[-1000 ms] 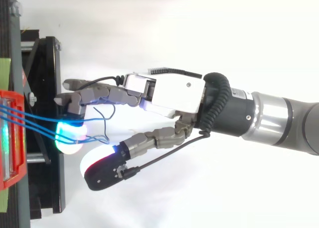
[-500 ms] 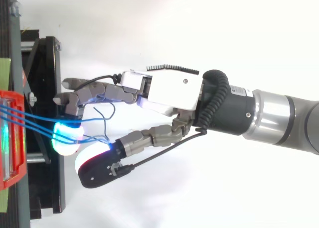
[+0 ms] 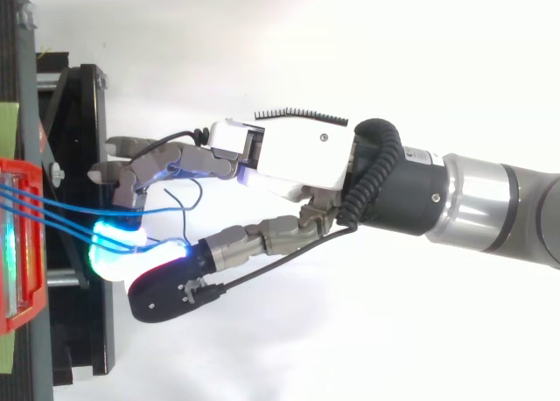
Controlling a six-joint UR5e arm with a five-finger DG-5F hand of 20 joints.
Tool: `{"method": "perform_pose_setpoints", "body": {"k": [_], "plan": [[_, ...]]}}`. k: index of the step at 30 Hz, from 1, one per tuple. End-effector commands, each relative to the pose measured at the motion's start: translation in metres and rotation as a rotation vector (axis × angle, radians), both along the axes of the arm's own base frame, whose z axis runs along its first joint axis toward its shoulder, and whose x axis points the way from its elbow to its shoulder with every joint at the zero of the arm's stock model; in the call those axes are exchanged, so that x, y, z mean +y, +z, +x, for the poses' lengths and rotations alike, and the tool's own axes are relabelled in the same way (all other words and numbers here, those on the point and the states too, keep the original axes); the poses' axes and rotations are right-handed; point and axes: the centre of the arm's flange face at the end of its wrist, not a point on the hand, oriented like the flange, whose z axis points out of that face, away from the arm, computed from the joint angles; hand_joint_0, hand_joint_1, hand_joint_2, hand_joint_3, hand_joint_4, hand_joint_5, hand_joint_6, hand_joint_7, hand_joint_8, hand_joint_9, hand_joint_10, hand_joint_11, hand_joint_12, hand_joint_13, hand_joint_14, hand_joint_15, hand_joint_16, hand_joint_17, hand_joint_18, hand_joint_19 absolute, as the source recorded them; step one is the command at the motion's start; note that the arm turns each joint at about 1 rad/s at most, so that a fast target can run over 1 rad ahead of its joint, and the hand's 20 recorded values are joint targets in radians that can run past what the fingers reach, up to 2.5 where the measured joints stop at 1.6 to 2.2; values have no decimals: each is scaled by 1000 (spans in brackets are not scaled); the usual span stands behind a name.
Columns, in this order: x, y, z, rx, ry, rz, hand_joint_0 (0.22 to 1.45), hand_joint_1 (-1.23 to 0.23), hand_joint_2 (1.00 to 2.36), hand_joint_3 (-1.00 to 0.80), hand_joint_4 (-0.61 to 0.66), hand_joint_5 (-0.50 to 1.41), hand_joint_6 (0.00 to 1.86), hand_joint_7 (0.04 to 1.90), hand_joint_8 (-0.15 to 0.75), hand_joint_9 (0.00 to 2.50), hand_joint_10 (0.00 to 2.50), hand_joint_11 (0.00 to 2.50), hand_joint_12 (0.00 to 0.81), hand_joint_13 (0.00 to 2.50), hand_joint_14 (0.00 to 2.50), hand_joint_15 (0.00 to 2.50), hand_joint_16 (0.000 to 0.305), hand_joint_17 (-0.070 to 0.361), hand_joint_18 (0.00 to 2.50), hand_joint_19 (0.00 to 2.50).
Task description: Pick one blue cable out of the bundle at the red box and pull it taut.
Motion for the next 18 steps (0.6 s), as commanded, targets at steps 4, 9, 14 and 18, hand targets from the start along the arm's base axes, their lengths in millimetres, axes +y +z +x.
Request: {"method": "perform_pose_setpoints", "body": {"k": [4,9,14,18], "plan": [[-3,4,2,-6,6,7,548,-672,1003,-449,230,-161,729,860,265,284,1,49,345,89,3,86,60,136,0,30],[-7,2,1,-3,11,6,543,-662,1003,-441,229,-154,699,903,268,289,0,58,347,89,2,90,60,136,0,28],[-14,2,1,-1,1,6,551,-653,1005,-419,224,-151,691,931,267,293,0,51,346,89,2,87,60,135,0,30],[-19,2,1,-1,7,5,562,-651,1006,-402,217,-148,691,930,267,297,0,60,344,87,4,86,60,134,0,37]]}}
